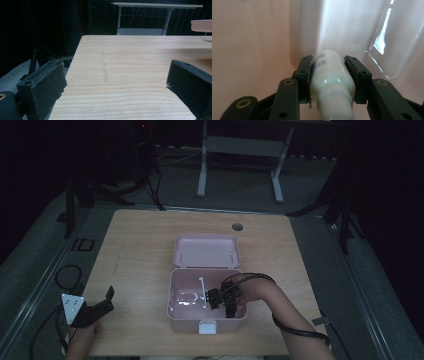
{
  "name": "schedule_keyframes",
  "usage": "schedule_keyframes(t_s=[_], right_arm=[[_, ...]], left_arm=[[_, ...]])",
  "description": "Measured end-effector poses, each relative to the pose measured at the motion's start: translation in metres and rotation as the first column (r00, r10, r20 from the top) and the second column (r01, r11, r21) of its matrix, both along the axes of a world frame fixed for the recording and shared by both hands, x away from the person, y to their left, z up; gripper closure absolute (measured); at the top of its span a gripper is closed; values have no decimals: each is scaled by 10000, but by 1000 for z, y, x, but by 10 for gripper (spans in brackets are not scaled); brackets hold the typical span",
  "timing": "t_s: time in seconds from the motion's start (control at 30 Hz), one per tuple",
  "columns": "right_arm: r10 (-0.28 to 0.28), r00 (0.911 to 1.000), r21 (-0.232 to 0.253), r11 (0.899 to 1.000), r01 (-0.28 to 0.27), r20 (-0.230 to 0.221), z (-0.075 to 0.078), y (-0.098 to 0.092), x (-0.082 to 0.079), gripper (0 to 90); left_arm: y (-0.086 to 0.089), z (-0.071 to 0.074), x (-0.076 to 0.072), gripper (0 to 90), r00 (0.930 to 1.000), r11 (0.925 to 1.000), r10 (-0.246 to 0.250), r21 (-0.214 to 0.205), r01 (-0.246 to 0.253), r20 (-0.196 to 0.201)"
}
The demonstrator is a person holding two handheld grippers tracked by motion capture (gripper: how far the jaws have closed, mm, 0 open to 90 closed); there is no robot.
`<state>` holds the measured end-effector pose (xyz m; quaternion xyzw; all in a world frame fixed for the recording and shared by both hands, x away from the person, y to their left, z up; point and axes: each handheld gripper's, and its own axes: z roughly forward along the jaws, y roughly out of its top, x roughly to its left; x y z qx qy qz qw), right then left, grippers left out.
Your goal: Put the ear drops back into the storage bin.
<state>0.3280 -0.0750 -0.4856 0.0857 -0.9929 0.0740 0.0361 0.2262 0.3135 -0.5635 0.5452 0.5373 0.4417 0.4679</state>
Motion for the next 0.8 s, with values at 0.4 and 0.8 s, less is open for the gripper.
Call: schedule_keyframes(t_s=[0.4, 0.8], right_arm=[[-157, 9998, 396, 9991, 153, 93, 21, -2, 0, 552], [-170, 9987, 1090, 9940, 116, 488, 64, -6, -3, 462]], left_arm=[[0, 0, 0, 23, 10000, 10000, 1, 11, -1, 6], [0, 0, 0, 23, 10000, 10000, 9, -6, -9, 4]])
